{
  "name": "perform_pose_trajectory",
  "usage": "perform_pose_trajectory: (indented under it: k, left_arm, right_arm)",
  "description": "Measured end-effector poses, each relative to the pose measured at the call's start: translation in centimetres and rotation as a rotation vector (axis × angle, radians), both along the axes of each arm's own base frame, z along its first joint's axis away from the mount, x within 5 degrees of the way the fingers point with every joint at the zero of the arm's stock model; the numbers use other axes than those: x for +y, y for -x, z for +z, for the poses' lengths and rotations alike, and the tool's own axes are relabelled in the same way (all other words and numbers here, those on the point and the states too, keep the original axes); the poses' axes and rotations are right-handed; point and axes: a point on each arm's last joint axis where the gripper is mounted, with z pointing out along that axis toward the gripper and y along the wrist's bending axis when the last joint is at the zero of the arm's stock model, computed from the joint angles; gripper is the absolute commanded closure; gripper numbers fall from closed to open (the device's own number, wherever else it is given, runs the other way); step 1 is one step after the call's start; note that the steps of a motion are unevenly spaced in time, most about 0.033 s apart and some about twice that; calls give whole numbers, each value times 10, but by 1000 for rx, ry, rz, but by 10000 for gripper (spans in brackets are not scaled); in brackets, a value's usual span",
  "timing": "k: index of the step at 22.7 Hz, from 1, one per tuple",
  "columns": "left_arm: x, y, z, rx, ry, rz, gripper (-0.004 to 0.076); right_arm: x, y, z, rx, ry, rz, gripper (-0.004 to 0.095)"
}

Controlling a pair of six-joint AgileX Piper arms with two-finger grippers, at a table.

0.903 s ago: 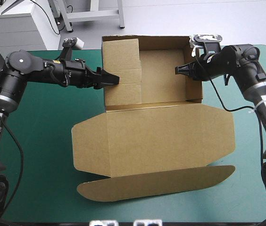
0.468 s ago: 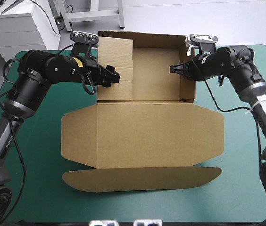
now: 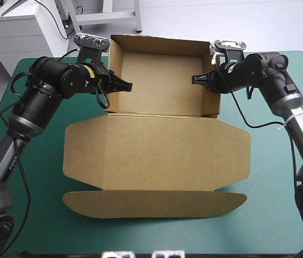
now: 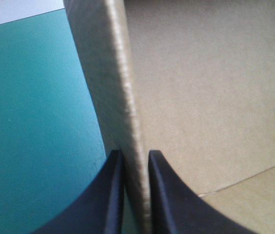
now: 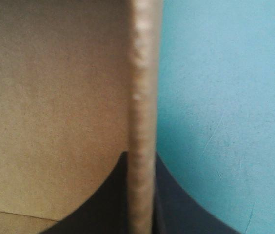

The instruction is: Fold the box

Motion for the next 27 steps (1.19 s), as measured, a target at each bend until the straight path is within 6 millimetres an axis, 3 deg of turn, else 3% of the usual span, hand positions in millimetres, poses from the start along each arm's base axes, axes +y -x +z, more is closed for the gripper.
perform_pose_trajectory:
  k: [10,16,21,27]
  left_arm:
    - [-2,-6,-7,14,-23,-8,732]
    - [-23,-37,-58,167,-64,-29,732]
    - [-34,-56,-103,307,-137,-39,732]
    - [-42,-69,-144,419,-194,-47,732]
  right_arm:
    - [-2,2,-3,27,38,3,920]
    - [-10,0,-20,128,172,-3,920]
    - [-5,-21,-67,293,229,18,921]
    - [-1,-35,-105,408,250,29,922]
